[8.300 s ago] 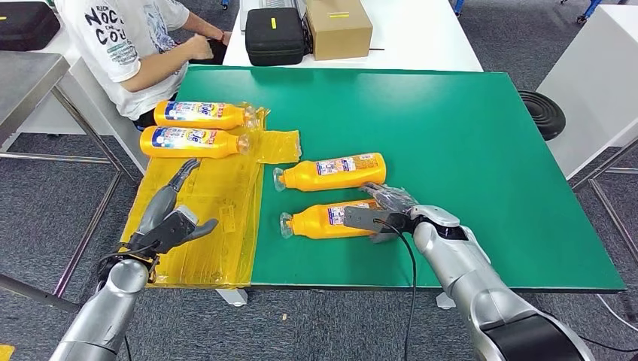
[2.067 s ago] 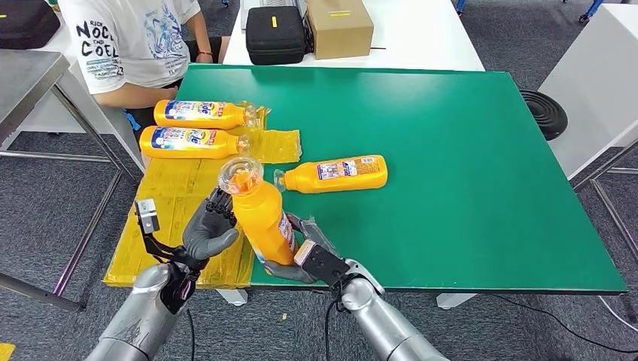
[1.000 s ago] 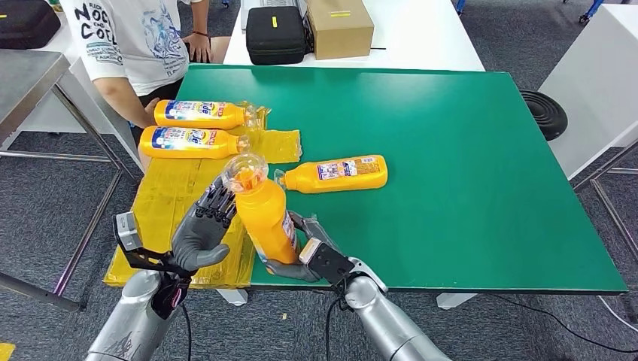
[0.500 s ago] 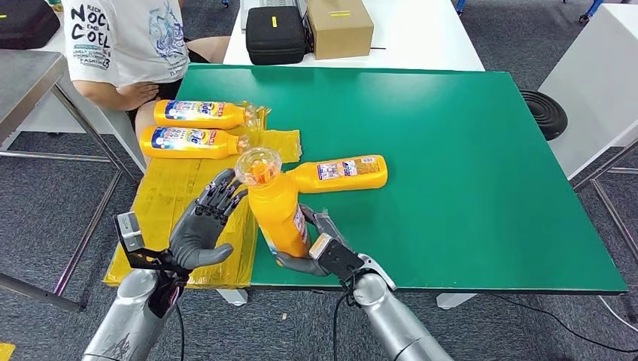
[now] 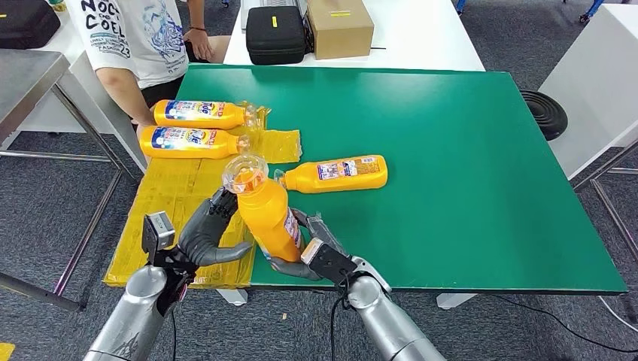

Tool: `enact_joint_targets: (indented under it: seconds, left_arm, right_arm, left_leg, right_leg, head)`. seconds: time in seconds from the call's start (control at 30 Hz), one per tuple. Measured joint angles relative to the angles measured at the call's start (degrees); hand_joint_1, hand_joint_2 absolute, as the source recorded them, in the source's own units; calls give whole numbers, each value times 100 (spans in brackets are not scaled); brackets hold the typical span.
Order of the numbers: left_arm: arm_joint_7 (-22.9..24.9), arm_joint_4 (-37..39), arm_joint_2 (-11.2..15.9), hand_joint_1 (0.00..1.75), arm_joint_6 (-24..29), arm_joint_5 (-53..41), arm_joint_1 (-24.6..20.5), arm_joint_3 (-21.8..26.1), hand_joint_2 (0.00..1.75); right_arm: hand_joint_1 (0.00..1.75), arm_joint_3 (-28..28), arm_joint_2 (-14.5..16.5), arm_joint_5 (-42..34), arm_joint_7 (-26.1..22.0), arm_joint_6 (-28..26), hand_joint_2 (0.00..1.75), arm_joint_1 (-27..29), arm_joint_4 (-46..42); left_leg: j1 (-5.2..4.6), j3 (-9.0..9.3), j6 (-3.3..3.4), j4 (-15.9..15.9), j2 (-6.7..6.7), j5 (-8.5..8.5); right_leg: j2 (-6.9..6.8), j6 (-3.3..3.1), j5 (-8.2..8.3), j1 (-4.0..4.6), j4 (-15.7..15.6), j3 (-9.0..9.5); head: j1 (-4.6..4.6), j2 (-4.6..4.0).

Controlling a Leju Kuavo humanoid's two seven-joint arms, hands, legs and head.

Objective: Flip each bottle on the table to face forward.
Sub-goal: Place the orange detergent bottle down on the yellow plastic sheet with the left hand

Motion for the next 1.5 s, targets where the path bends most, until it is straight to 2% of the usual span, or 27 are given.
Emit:
enact_joint_targets:
  seconds: [0.67,1.2,1.5]
  left_arm:
    - [-104,-511,45,0,-745,309,195,-334,175]
    - [576,-339,60,0,-197,89,52,-533,175]
    - [622,-197,59,0,-138,85,4,-566,175]
  right_arm:
    - [175,-2,14,-24,-5,13,175,-47,128]
    - [175,33,102,225,0,-21,175,-82,316]
    - [175,59,130,253,0,-24,175,-85,402]
  left_leg:
    - [0,0,0,0,0,0]
    - [0,1,0,0,0,0]
    - [0,0,0,0,0,0]
  right_leg:
    - [0,0,0,0,0,1]
    - [0,0,0,0,0,0]
    - [0,0,0,0,0,0]
  head:
    - [1,0]
    - [1,0]
    - [2,0]
